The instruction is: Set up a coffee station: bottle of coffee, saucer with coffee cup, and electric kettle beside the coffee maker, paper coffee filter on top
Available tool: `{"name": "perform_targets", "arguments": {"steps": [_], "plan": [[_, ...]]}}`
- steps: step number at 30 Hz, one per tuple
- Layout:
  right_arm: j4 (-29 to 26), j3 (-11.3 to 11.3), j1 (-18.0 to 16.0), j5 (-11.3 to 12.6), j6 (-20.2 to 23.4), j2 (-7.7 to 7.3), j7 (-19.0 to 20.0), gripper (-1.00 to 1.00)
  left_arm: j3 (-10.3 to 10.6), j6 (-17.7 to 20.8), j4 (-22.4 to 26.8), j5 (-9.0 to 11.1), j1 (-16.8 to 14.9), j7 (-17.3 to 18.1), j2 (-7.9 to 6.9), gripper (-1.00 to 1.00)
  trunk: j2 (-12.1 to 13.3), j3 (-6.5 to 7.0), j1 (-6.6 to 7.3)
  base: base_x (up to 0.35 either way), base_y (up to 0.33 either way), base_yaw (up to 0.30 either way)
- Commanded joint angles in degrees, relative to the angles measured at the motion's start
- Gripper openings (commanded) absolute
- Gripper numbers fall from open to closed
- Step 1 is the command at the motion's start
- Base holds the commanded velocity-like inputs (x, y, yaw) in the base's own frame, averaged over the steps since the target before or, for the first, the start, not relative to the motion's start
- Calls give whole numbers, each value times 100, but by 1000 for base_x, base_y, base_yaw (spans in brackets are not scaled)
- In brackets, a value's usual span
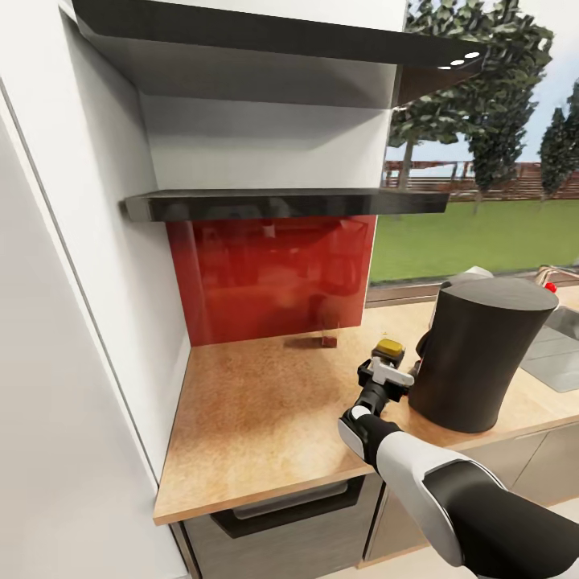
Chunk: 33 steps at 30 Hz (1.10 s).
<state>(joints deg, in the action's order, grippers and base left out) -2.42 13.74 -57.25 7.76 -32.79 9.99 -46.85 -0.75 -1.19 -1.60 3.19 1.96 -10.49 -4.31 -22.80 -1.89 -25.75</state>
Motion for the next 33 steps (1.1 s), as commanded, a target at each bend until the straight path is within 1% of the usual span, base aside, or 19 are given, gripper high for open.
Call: {"name": "perform_targets", "arguments": {"steps": [1,33], "plan": [[4,50,-6,59,-25,1,-9,100,-4,-13,-3,33,-3,-6,0,100,-12,-11,-4,0,0,0],[4,50,3,59,-21,1,-7,100,-4,-30,-4,33,-3,-4,-5,100,-12,-11,-4,0,0,0]]}}
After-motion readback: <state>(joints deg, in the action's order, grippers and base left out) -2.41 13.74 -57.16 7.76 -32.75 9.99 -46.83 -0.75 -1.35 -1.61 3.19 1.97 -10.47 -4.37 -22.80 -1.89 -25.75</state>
